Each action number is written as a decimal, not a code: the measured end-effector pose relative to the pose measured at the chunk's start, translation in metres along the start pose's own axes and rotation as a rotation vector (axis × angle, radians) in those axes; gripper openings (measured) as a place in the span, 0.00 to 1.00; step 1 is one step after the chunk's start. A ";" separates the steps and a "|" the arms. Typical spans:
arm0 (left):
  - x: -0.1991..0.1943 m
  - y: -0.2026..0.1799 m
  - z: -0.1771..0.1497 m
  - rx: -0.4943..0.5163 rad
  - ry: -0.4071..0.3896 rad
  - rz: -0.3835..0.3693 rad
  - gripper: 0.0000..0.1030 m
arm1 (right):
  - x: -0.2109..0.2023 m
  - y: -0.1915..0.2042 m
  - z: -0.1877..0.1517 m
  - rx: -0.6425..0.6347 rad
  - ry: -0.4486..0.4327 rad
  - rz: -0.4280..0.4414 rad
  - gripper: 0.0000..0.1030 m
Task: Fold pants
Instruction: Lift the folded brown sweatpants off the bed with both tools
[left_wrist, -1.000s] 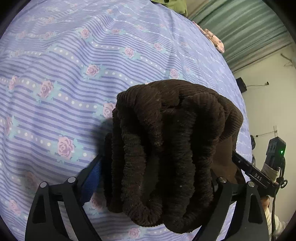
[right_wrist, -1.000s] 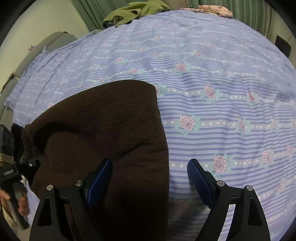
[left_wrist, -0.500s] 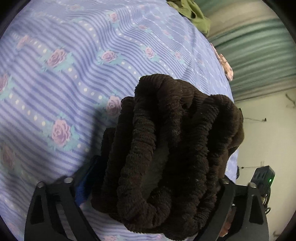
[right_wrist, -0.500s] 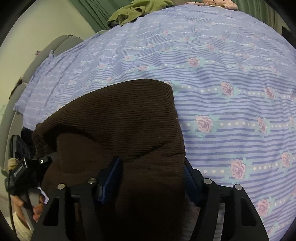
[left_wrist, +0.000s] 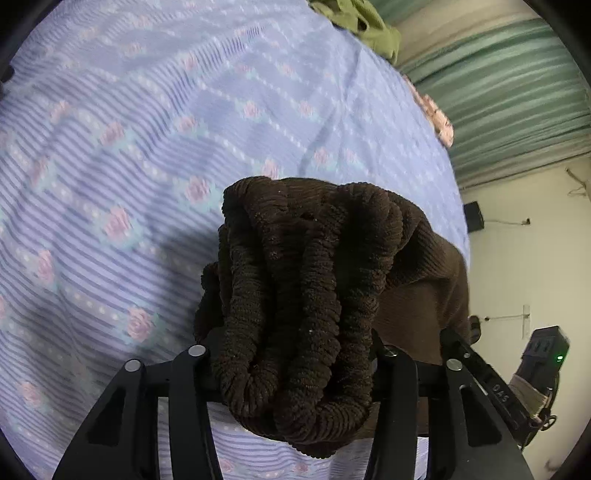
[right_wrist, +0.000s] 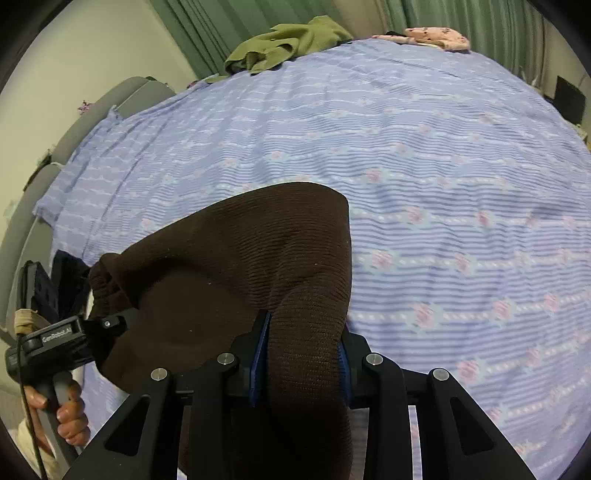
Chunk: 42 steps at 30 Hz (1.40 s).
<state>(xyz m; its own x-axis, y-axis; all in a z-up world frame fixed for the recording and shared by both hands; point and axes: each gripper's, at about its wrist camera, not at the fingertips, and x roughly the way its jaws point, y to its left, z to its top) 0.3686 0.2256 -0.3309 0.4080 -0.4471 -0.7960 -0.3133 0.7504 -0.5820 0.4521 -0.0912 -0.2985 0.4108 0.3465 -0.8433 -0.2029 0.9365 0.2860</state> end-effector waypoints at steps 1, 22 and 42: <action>0.006 -0.001 -0.001 0.015 0.006 0.023 0.55 | 0.001 -0.003 -0.002 0.005 0.006 -0.011 0.31; 0.015 -0.010 -0.002 0.044 -0.026 0.041 0.54 | 0.050 -0.028 -0.012 0.009 0.094 -0.025 0.31; -0.202 -0.126 -0.073 0.382 -0.238 -0.025 0.52 | -0.208 0.051 -0.065 0.014 -0.194 -0.069 0.28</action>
<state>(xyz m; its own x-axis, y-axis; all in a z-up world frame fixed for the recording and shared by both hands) 0.2631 0.1862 -0.1089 0.6116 -0.3761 -0.6961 0.0200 0.8868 -0.4617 0.2982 -0.1186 -0.1382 0.5873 0.2839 -0.7579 -0.1564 0.9586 0.2379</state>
